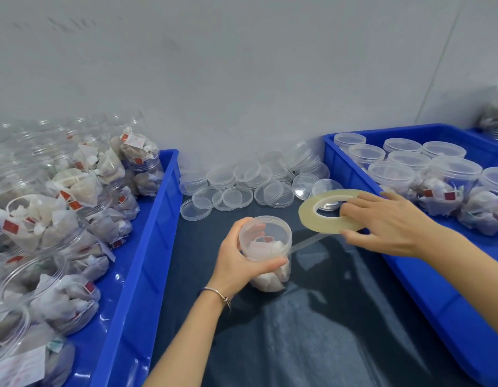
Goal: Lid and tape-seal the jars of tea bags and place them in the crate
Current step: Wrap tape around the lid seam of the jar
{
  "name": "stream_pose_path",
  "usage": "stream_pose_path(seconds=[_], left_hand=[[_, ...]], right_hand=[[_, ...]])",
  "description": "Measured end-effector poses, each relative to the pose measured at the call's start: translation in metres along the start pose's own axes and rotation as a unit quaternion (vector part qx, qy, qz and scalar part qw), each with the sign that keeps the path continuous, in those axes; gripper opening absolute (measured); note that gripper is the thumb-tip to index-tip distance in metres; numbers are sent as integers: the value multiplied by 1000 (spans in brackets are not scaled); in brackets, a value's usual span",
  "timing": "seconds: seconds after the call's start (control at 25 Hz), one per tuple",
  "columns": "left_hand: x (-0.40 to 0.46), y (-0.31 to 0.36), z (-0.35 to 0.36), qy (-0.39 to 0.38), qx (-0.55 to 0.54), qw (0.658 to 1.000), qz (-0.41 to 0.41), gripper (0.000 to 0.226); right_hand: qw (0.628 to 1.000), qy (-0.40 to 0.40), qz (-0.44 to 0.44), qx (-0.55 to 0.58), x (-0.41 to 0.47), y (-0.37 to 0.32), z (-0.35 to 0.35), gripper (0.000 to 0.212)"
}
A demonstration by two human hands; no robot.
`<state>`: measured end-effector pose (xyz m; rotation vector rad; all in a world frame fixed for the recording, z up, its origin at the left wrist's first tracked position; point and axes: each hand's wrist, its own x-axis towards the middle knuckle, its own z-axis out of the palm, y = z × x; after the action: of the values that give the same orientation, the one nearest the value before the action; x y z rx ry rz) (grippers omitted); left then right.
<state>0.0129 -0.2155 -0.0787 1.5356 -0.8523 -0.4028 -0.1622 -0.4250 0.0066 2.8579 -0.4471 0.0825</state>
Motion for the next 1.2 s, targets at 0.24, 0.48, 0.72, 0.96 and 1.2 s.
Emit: stream_pose_path(seconds=[0.24,0.48,0.72,0.96,1.2], left_hand=[[-2,1,-6,-52,3,999,-3,78],[-5,7,-10,-125,-2,992,-12,91],[-1,12,-16,-173,10,984,-44,99],[0,8,-27,-165,-60,982,-70,85],[-2,16,-31,-153,-8,986,-69,62]], right_hand=[[999,12,30,-36,1,11,0,61],[998,-22,52,24,30,-16,22,42],[993,9,54,103,52,-43,33,46],[991,9,46,128,55,-54,39,44],[992,8,47,115,55,-65,34,45]])
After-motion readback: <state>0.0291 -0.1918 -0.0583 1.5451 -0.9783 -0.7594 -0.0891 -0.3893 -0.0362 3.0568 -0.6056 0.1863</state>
